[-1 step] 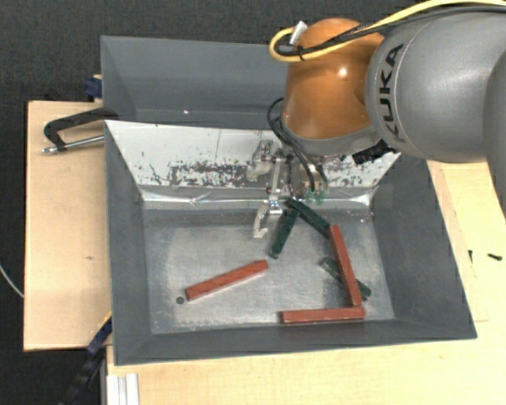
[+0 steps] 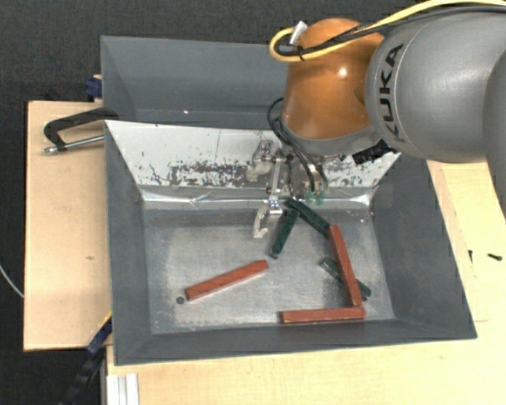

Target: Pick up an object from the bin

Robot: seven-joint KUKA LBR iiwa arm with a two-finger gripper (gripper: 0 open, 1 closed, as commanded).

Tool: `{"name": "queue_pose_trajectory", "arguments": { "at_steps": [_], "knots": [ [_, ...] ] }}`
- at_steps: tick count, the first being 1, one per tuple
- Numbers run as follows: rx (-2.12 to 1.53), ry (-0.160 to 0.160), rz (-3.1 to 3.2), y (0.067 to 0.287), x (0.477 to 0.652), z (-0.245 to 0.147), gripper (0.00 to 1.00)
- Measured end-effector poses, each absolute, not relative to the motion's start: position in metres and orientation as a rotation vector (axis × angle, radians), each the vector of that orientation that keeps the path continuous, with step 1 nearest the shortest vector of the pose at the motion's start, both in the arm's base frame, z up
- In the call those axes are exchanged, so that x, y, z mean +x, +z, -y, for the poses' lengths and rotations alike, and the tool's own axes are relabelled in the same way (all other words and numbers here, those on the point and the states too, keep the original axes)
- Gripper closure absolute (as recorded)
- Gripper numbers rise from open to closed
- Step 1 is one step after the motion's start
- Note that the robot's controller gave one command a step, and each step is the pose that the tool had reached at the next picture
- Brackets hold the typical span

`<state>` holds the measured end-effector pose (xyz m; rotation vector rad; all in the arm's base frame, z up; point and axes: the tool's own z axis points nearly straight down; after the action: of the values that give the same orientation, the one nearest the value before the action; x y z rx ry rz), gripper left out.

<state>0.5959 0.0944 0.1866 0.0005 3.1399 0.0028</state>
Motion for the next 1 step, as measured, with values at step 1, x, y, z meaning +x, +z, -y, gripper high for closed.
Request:
{"name": "queue_pose_trajectory", "arguments": {
  "at_steps": [1],
  "knots": [
    [-0.11,0.002,-3.131,0.1585,0.581,-0.1029,0.0]
  ]
}}
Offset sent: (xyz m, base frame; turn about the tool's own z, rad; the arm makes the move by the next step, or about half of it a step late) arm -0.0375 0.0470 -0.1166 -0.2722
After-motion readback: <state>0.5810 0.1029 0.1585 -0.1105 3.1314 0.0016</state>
